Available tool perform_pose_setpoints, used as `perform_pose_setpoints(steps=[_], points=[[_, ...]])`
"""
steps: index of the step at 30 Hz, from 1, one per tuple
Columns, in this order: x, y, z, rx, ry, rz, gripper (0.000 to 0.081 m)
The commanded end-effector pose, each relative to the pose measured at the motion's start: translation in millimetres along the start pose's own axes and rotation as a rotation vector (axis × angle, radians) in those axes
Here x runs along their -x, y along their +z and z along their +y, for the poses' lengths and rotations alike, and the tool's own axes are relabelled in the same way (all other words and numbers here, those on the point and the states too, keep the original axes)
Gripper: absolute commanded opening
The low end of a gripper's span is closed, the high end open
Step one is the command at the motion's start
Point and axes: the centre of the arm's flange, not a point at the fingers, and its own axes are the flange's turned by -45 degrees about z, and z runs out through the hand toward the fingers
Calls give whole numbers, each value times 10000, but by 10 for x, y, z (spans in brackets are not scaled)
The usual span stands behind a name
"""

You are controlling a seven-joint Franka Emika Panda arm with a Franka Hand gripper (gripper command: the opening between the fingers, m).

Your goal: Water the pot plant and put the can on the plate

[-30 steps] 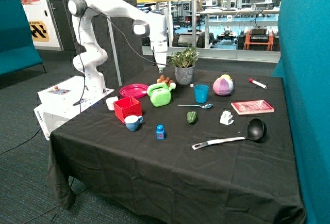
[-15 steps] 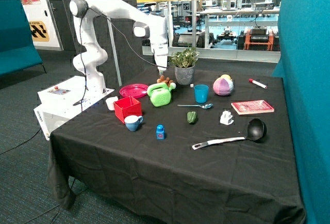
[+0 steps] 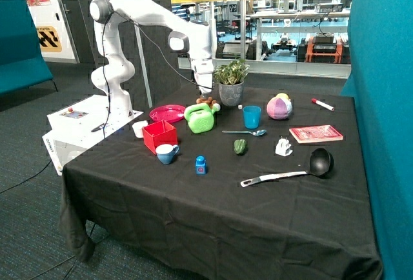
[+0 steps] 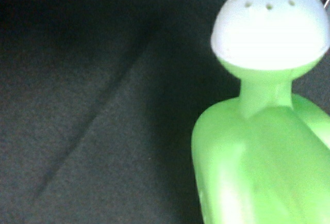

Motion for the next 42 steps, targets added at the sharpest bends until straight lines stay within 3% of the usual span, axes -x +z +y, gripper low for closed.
perform_pose_setpoints(steps=[1,9,13,18,27,42], points=[[-79,101,84,4,-310,-3,440],[-168,149,104,4,-301,-3,507],[-212,181,94,4,-303,-3,585],[-227,195,78,4,-407,-3,608],[-176,176,69,4,-518,-3,540],[224,335,73,4,-515,-3,486]])
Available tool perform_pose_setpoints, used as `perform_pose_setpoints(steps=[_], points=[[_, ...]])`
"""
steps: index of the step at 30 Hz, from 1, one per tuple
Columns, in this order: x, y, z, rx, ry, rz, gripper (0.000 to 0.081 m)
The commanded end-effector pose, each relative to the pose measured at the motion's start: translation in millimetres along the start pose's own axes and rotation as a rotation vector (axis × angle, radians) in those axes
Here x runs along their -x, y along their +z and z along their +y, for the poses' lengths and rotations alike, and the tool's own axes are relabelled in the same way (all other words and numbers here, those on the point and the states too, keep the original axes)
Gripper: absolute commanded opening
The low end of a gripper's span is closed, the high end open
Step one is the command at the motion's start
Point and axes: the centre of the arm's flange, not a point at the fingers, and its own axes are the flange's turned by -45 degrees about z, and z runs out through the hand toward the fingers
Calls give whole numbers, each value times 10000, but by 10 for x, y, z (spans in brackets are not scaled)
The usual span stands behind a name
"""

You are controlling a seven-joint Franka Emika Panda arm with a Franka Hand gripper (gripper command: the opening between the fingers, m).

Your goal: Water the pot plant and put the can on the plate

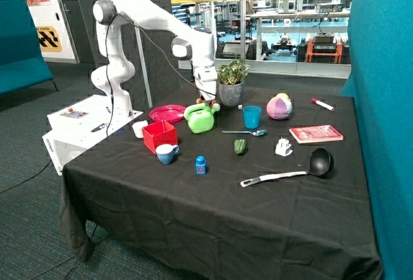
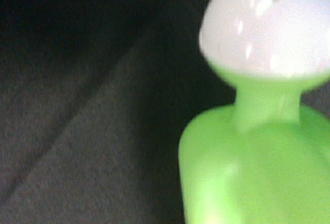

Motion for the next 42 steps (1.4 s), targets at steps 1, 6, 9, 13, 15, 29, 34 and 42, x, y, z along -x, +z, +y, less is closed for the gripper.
perform_pose_setpoints(steps=[1,6,9,13,15,29,34,42], points=[[255,101,-27,90,14,62,485],[332,99,11,90,-18,62,468],[353,93,37,90,-14,62,466],[362,95,63,90,40,62,453],[361,95,63,90,49,62,453],[367,144,29,89,220,63,414],[330,184,24,89,298,63,389],[294,200,31,89,322,63,366]])
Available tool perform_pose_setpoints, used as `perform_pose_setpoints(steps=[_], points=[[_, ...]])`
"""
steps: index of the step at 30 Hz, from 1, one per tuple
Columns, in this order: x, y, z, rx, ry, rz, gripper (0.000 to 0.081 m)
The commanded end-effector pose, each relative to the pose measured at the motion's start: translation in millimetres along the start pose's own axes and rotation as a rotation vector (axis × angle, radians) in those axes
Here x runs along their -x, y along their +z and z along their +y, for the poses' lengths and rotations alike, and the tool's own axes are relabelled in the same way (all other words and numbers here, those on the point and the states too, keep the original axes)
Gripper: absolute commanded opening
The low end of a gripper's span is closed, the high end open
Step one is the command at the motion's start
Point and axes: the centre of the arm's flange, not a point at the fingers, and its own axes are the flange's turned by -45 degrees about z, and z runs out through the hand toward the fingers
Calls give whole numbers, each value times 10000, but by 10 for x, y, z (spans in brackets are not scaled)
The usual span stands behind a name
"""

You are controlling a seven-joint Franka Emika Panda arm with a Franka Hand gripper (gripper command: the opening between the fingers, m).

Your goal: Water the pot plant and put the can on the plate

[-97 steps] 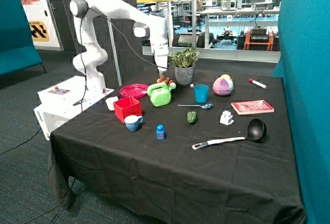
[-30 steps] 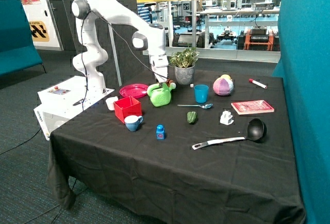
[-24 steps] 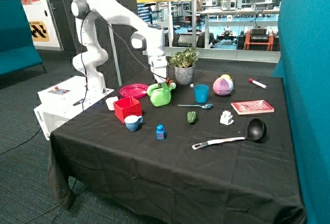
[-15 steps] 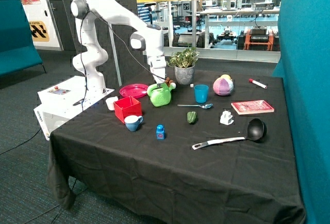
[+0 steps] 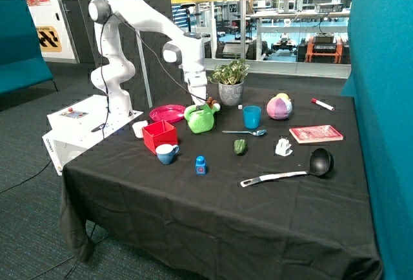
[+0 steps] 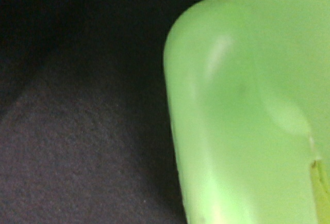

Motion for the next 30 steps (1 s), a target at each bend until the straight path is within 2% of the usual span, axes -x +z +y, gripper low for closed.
perform_pose_setpoints(steps=[1,7,11,13,30], points=[[-57,45,12,-23,84,-31,354],[-75,40,22,-23,111,-31,236],[-86,29,38,-23,152,-31,59],[-89,27,43,-23,163,-31,15],[-129,17,53,-23,235,-31,0]])
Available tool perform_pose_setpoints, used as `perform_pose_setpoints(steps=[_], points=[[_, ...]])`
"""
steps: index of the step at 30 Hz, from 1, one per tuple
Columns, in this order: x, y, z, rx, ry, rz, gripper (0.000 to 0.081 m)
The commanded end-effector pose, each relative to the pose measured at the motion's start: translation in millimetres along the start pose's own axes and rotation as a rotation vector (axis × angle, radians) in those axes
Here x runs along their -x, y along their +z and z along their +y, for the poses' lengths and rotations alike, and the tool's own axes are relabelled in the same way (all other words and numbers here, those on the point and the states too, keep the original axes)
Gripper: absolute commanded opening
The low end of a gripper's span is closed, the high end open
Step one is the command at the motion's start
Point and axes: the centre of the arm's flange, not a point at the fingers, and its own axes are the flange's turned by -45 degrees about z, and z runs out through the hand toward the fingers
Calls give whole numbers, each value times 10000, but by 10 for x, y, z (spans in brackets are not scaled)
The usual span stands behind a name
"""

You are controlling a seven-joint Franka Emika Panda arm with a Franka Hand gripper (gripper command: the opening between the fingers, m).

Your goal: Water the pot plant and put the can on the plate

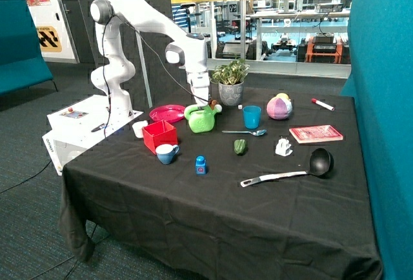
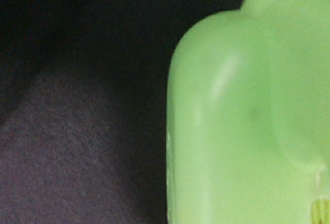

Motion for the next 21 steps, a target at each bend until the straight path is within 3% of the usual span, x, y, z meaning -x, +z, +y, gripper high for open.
perform_pose_setpoints(steps=[1,12,21], points=[[-35,-11,9,-38,37,-28,0],[-89,-35,-53,-38,-99,-28,0],[-248,-384,-185,-39,-983,-27,0]])
